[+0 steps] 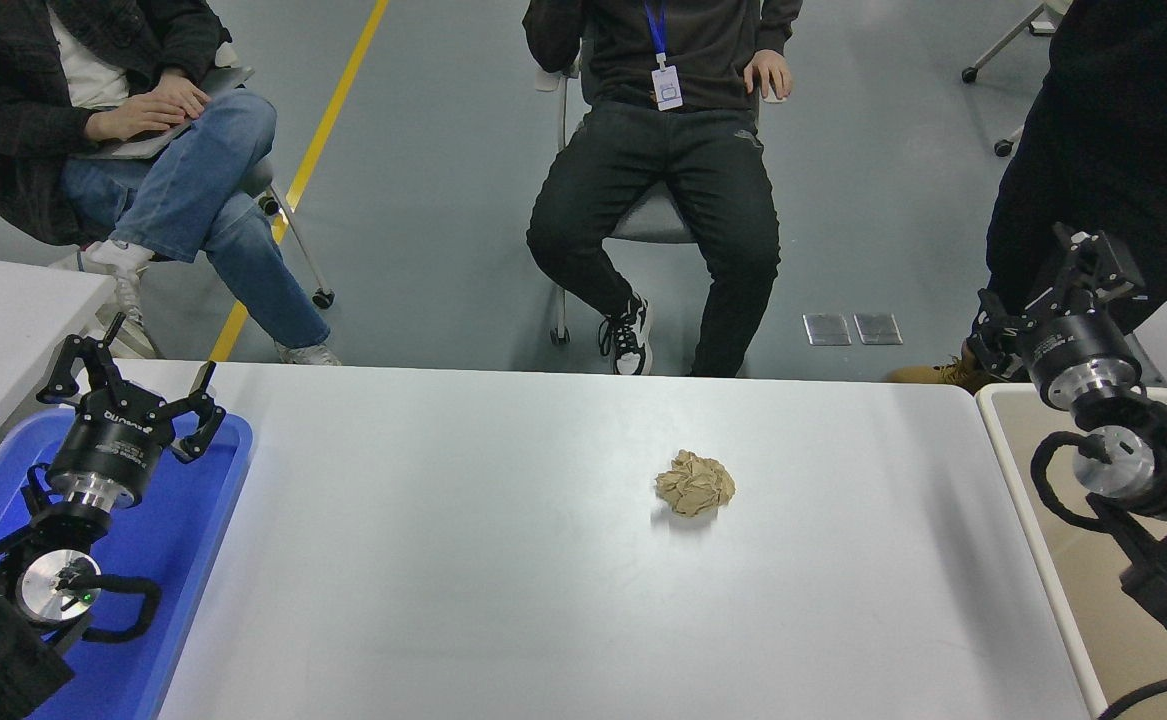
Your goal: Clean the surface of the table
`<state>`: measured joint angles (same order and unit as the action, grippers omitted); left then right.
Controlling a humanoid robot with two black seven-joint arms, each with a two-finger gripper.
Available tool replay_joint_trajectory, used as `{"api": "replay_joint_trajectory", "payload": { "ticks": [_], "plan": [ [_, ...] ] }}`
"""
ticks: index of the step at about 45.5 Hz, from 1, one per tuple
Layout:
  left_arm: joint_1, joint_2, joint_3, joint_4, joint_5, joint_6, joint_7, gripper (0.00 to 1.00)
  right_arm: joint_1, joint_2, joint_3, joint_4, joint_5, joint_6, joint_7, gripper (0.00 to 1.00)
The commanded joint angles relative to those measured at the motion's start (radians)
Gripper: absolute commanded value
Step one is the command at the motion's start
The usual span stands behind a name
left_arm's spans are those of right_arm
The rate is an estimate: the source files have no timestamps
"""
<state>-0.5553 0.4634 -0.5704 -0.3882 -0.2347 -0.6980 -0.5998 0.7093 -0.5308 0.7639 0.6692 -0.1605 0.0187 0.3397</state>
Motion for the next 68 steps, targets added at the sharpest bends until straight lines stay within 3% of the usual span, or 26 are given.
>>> {"api": "replay_joint_trajectory", "payload": {
  "ticks": [1, 7, 14, 26, 39, 52, 68],
  "plan": [
    [0.0, 0.0, 0.0, 0.0, 0.0, 0.0, 0.0, 1.0, 0.125, -0.146, -0.251, -0.008, -0.001, 0.004, -0.001, 0.99],
    [0.0, 0.0, 0.0, 0.0, 0.0, 0.0, 0.0, 1.0, 0.297, -0.209, -0.596, 0.009, -0.043, 0.024, -0.007, 0.99],
    [0.0, 0.0, 0.0, 0.0, 0.0, 0.0, 0.0, 1.0, 0.588, -0.207, -1.02, 0.015, -0.227, 0.05, 0.001, 0.99],
    [0.0, 0.0, 0.0, 0.0, 0.0, 0.0, 0.0, 1.0, 0.759, -0.051, -1.086, 0.021, -0.651, 0.115, 0.001, 0.99],
    [0.0, 0.0, 0.0, 0.0, 0.0, 0.0, 0.0, 1.0, 0.792, 0.184, -1.133, 0.026, -0.84, 0.257, 0.001, 0.99],
    [0.0, 0.001, 0.0, 0.0, 0.0, 0.0, 0.0, 1.0, 0.74, 0.419, -1.399, -0.023, -0.883, 0.248, 0.001, 0.99],
    [0.0, 0.0, 0.0, 0.0, 0.0, 0.0, 0.0, 1.0, 0.573, 0.531, -1.474, -0.151, -0.936, 0.248, -0.001, 0.99]
  ]
}}
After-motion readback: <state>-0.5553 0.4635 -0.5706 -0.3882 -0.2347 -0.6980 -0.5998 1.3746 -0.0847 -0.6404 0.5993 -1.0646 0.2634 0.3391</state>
